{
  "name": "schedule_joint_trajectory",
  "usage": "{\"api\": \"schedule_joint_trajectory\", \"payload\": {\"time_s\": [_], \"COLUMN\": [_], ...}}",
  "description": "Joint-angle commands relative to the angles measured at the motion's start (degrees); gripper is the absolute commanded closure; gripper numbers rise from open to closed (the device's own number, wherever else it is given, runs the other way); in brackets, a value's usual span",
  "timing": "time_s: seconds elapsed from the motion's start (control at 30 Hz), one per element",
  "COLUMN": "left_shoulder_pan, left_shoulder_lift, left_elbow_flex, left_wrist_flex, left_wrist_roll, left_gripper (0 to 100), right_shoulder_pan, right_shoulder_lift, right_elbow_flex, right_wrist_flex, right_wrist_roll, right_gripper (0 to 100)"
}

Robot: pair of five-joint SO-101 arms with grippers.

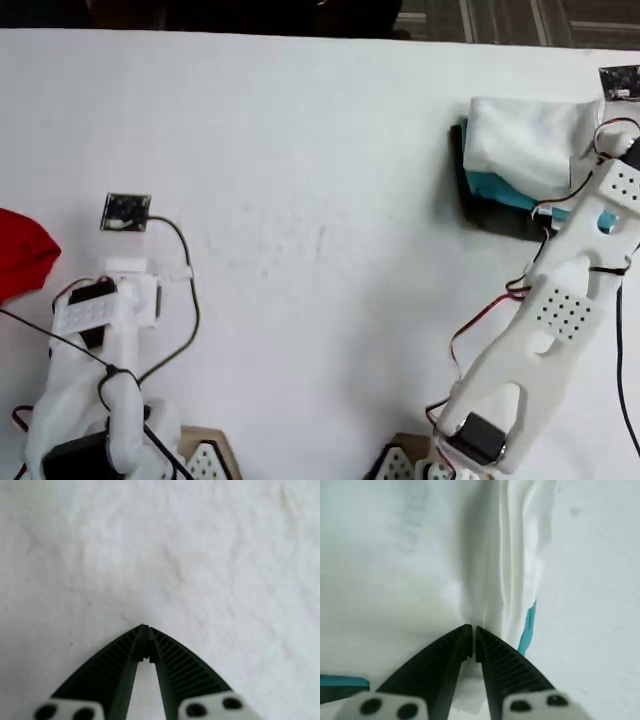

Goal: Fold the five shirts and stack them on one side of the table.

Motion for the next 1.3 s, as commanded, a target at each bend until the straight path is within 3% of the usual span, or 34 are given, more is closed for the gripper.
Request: {"api": "schedule_joint_trajectory", "payload": {"time_s": [0.0, 0.2, 0.33, 0.6, 0.8, 1.0, 1.13, 1.27], "left_shoulder_pan": [-0.4, -0.4, -3.1, -20.6, -28.5, -30.6, -30.0, -30.2], "left_shoulder_lift": [-1.5, -1.8, -1.9, -1.4, -1.3, 3.0, 14.5, 27.3], "left_elbow_flex": [-0.1, -1.8, -8.5, -31.6, -39.3, -39.9, -44.4, -53.2], "left_wrist_flex": [-1.0, 0.4, 9.0, 24.6, 21.5, 13.3, 10.5, 13.5], "left_wrist_roll": [-0.3, -0.3, -0.2, -0.6, -8.4, -10.7, -10.5, -10.3], "left_gripper": [97, 97, 97, 93, 73, 75, 75, 75], "right_shoulder_pan": [-0.5, -5.3, -8.5, -11.3, -11.6, -12.0, -13.8, -16.7], "right_shoulder_lift": [-7.8, -19.0, -24.4, -32.0, -38.5, -51.6, -62.0, -72.6], "right_elbow_flex": [-2.1, -2.1, -2.1, -1.5, 0.6, 18.4, 34.8, 50.2], "right_wrist_flex": [0.2, 11.1, 14.6, 15.6, 15.6, 15.6, 15.6, 15.5], "right_wrist_roll": [-0.5, -0.6, -0.6, -0.8, -6.2, -7.0, -6.9, -6.9], "right_gripper": [97.7, 97.7, 97.7, 97.7, 91.5, 77.9, 77.6, 77.6]}}
